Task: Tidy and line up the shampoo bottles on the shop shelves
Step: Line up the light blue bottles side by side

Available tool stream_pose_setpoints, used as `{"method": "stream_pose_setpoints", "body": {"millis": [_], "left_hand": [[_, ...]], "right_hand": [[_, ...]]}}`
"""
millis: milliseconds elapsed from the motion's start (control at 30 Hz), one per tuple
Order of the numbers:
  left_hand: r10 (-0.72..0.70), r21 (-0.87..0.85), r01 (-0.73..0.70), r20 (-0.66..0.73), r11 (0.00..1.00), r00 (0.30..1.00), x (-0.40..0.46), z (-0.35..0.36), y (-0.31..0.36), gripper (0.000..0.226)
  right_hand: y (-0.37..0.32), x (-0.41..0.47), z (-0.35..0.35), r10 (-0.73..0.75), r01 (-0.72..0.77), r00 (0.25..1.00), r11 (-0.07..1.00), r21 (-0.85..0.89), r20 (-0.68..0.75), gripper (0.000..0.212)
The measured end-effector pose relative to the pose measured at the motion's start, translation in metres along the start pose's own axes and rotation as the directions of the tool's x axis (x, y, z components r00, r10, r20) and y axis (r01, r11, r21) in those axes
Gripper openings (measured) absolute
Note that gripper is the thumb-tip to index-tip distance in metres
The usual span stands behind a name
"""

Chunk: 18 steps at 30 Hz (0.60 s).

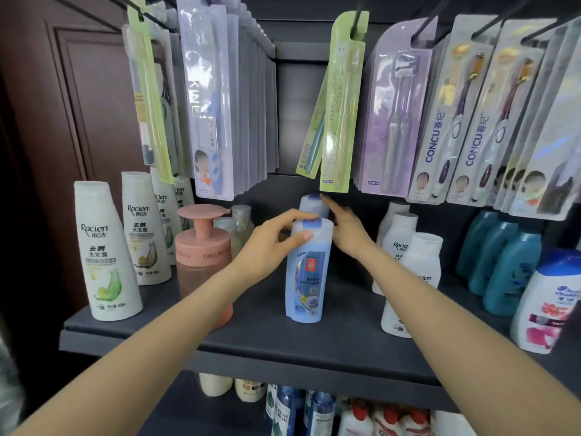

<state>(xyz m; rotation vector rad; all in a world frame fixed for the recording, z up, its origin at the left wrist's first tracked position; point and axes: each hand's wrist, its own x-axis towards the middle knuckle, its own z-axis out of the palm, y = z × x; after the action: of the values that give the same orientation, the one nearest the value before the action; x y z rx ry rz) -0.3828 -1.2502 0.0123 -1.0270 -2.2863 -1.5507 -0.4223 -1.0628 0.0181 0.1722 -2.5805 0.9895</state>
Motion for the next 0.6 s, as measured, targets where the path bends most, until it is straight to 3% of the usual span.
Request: {"method": "stream_pose_setpoints", "body": {"millis": [300, 433, 600], "left_hand": [[0.026, 0.016, -0.026, -0.024, 1.000, 0.999, 0.002, 0.002, -0.001, 0.024], [0.028, 0.022, -0.028, -0.014, 0.999, 1.000, 0.002, 0.002, -0.001, 0.025], [0.023, 0.007, -0.023, -0.008, 1.000, 1.000, 0.002, 0.003, -0.001, 0.025]], "right_hand": [[0.005, -0.003, 0.000, -0.210, 0.205, 0.965, 0.978, -0.046, -0.158, 0.035], [0.006, -0.013, 0.004, -0.176, 0.199, 0.953, 0.977, 0.072, -0.247, 0.029], [0.005, -0.026, 0.008, -0.146, 0.170, 0.933, 0.984, 0.044, -0.328, 0.025]]}}
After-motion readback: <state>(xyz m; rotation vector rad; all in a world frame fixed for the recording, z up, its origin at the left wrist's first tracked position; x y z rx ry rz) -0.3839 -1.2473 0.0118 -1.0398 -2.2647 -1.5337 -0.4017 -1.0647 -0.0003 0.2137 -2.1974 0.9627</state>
